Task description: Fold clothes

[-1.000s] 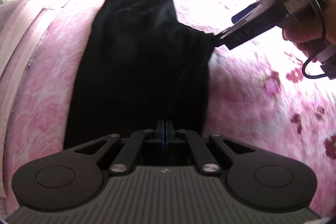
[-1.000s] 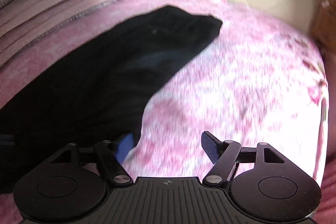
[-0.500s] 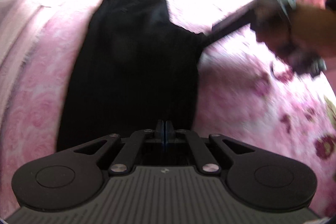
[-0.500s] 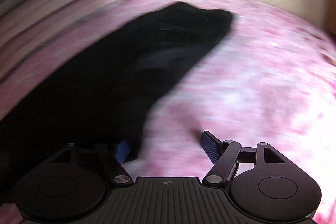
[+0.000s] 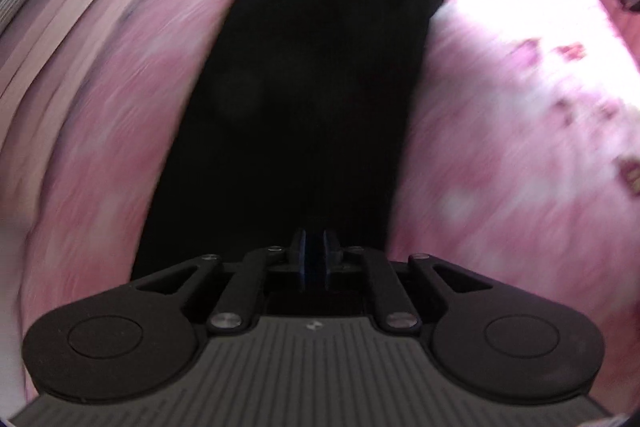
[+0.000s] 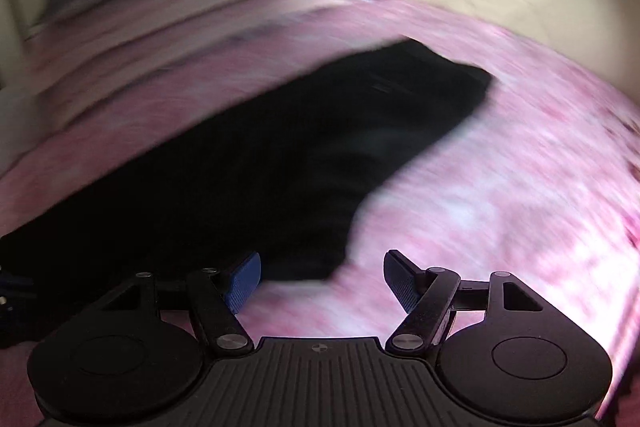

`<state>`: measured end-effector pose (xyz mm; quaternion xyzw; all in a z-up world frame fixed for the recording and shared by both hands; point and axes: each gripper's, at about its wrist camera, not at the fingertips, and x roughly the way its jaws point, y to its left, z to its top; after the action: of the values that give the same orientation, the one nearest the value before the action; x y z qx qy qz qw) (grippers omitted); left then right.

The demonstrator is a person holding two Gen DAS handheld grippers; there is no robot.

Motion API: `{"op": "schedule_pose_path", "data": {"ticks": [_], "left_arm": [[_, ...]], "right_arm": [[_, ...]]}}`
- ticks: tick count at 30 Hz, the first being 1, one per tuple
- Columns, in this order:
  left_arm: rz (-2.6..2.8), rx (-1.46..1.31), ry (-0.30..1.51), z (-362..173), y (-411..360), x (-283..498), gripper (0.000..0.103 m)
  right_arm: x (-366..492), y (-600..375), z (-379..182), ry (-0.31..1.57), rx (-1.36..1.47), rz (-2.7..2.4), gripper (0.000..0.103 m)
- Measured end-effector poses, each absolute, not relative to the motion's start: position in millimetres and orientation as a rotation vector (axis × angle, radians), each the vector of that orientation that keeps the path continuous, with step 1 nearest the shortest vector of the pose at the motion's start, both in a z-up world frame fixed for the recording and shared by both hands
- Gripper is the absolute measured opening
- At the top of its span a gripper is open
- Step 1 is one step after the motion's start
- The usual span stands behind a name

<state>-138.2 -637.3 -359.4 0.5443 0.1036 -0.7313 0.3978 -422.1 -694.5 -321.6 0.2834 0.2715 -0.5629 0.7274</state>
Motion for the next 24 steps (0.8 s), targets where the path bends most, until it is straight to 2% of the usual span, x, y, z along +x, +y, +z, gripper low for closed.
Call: {"op": "schedule_pose_path", "data": {"ticks": [4, 7, 12, 16, 21, 24], "left_arm": [[-1.668, 1.426, 0.321, -383, -617, -77, 0.008], [-1.528, 1.420, 0.368, -393, -596, -24, 0.008], [-1.350, 1.380, 0.435, -390, -559, 56, 0.009], [-1.251, 1.297, 0.490, -380, -535, 119, 0.009], [-1.268, 1.136, 0.544, -377, -544, 170, 0.012], [-1.282, 1.042, 0.575, -377, -552, 199, 0.012]], "right_arm": [[-366, -715, -348, 0.608, 0.583, -1.058, 0.072], [-342, -728, -377, 0.740, 0.620, -1.046, 0.072], [-300, -702, -363, 0.808, 0.434, -0.984, 0.072], [-245, -679, -365, 0.845, 0.389, -0.785, 0.072], [-169, -670, -366, 0.813, 0.312, -0.602, 0.072], [-128, -674, -380, 0.857, 0.348, -0.527, 0.072]]}}
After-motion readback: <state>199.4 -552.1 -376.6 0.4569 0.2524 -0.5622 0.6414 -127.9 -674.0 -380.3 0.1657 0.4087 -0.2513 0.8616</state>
